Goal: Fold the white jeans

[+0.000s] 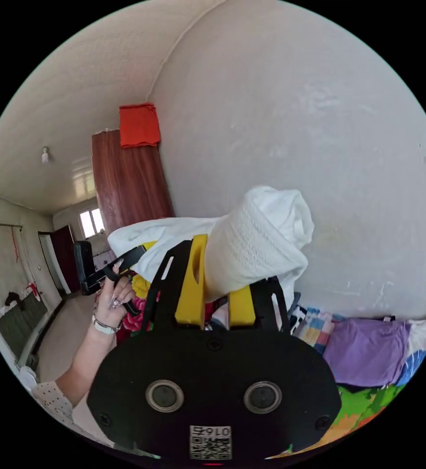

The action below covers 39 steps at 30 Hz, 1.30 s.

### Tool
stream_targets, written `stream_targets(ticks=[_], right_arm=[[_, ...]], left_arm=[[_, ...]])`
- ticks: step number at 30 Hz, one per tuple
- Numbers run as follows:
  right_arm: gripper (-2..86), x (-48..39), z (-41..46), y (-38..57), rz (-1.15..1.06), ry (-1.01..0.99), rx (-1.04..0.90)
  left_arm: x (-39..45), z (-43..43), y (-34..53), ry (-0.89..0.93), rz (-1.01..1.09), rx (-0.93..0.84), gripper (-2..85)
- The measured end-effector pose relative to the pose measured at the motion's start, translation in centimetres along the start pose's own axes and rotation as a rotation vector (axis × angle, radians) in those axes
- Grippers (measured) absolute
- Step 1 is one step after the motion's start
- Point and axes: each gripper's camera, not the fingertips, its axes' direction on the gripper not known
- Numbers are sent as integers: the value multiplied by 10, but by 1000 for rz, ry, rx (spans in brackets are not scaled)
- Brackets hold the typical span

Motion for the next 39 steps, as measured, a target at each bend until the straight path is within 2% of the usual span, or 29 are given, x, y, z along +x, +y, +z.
stream_targets(ticks=[4,6,8,9,10,11,13,16,19,22,25,28,30,32,33,35,39], right_arm=[[47,83,76,27,139,-79,78],[51,130,116,65,295,-59,-26],[55,201,171,130,568,40,-357],[55,216,174,147,607,-1,-344],[56,248,165,177,736,-198,-171],[55,269,165,195,841,-365,-80],[54,269,164,184,776,-352,-84],[64,262,164,153,698,-281,-185],[76,270,155,146,773,-366,-241],[65,274,122,156,832,-331,-264],[41,261,72,153,700,-254,-273],[21,226,-4,127,389,-77,-224],[13,193,-57,110,132,100,-164],[6,152,-118,97,-127,344,-99],[5,144,-130,95,-182,388,-86],[2,120,-169,96,-346,506,-66],[1,117,-204,109,-352,677,-29]], left_arm=[[-115,59,54,92,-239,-13,29],[-201,113,125,96,-497,-222,28],[-250,143,183,83,-673,-375,31],[-269,143,208,239,-720,-232,33],[-274,143,214,301,-720,-170,34],[-272,145,210,290,-663,-174,37],[-263,147,194,211,-595,-241,41],[-262,149,184,219,-662,-303,57],[-270,130,201,280,-785,-246,63],[-271,98,231,290,-908,-156,32],[-240,72,236,292,-789,-165,-3],[-156,53,216,233,-440,-250,-8],[-58,42,201,163,-78,-298,-9],[14,41,204,113,96,-280,-9],[55,46,211,93,160,-253,-10],[106,61,227,106,176,-231,-10],[186,121,286,204,86,-219,-10]])
